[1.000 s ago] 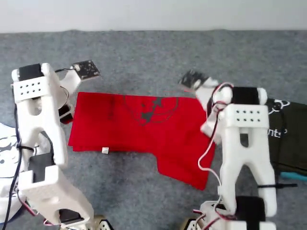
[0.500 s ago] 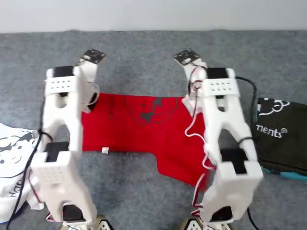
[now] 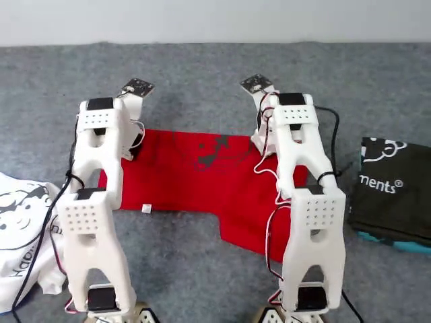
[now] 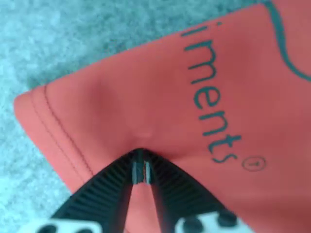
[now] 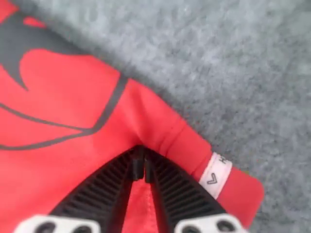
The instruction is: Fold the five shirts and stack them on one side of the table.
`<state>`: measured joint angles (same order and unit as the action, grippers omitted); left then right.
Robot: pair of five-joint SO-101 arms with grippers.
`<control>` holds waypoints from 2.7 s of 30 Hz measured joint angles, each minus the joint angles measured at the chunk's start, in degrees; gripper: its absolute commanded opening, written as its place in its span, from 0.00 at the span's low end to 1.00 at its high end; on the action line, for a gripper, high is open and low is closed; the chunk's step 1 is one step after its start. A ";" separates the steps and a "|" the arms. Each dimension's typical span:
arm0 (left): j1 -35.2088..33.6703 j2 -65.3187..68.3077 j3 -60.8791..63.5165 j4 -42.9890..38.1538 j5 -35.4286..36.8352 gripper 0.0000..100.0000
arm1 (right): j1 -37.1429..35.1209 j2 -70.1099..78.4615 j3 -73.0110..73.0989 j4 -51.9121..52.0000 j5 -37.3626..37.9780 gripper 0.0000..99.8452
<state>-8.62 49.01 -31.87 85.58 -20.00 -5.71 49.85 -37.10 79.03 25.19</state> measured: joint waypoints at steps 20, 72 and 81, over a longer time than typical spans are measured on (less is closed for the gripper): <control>5.01 -10.11 -13.89 13.36 -2.37 0.02 | 1.41 -0.18 -32.44 21.45 0.00 0.01; 58.55 -13.80 24.09 -2.55 -0.62 0.07 | 51.78 -64.09 26.29 21.54 9.85 0.02; 58.73 -12.66 20.04 0.35 -0.62 0.01 | 51.78 -65.05 26.29 21.54 9.85 0.02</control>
<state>50.11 36.35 -11.82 85.93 -20.62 46.07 -15.21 -10.81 100.57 35.03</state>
